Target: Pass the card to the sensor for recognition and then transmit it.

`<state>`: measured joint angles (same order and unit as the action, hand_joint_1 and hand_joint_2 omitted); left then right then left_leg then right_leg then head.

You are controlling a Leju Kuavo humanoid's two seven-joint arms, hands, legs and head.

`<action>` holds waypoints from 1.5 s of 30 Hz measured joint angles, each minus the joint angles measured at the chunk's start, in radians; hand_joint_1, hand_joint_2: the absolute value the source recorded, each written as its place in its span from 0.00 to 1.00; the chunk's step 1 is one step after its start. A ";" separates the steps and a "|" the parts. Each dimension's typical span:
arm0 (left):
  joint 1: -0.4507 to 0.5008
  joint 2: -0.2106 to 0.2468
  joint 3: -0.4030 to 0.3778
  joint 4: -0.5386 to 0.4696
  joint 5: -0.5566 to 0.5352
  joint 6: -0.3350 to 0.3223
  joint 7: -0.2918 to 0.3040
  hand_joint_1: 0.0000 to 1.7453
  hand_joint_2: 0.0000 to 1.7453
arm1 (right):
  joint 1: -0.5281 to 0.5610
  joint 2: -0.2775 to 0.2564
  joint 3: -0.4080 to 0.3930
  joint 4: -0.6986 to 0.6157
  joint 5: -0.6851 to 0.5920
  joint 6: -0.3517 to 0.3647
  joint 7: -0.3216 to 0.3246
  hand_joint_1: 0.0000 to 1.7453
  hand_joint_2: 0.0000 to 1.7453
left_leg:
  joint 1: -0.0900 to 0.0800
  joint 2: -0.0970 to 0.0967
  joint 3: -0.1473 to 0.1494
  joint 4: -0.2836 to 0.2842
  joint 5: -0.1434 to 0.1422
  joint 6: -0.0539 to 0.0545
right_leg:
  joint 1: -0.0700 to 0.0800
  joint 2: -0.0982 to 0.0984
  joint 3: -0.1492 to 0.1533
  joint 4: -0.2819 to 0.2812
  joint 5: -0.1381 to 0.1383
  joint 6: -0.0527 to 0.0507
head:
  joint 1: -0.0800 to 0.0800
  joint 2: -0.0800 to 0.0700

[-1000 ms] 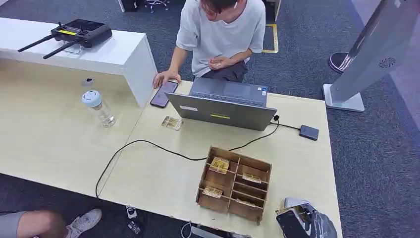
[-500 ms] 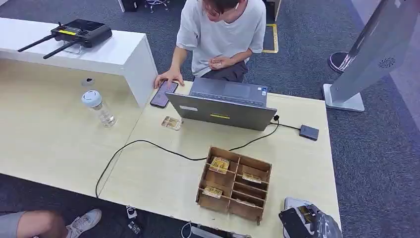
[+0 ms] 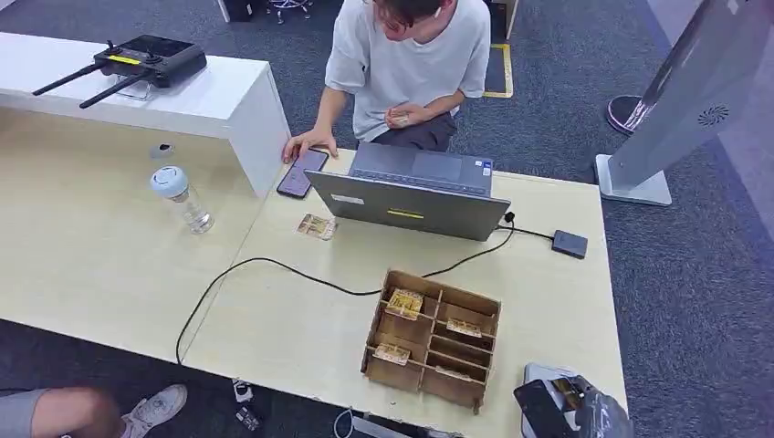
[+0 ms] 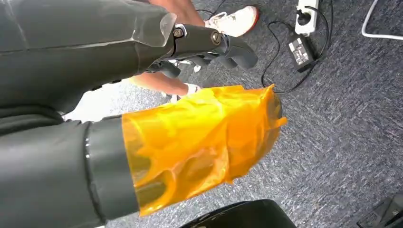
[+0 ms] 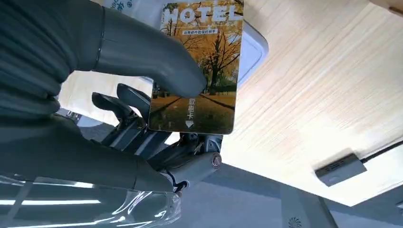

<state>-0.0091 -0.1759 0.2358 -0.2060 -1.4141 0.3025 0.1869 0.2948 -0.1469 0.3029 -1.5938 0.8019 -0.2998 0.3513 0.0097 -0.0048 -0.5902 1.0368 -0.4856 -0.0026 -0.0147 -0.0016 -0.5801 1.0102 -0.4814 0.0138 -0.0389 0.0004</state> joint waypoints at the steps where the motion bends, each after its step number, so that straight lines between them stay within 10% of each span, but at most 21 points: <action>1: 0.000 0.000 0.000 0.000 0.000 0.000 0.000 0.00 0.00 | 0.000 0.003 -0.004 0.002 0.004 0.005 0.001 1.00 1.00 | 0.000 0.000 0.000 0.000 0.000 0.000 | 0.000 0.000 0.000 0.000 0.000 0.000 | 0.000 0.000; 45: 0.000 0.000 0.000 0.000 -0.008 0.000 0.002 0.00 0.00 | -0.022 0.090 -0.074 0.114 0.036 0.041 -0.021 1.00 1.00 | 0.000 0.000 0.001 0.000 0.000 0.000 | 0.000 0.000 0.001 0.000 0.000 0.000 | 0.000 0.000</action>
<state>-0.0092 -0.1759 0.2358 -0.2060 -1.4218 0.3021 0.1888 0.2725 -0.0565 0.2285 -1.4794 0.8381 -0.2586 0.3307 0.0098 -0.0045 -0.5896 1.0368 -0.4856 -0.0025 -0.0147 -0.0014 -0.5796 1.0101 -0.4813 0.0139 -0.0389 0.0004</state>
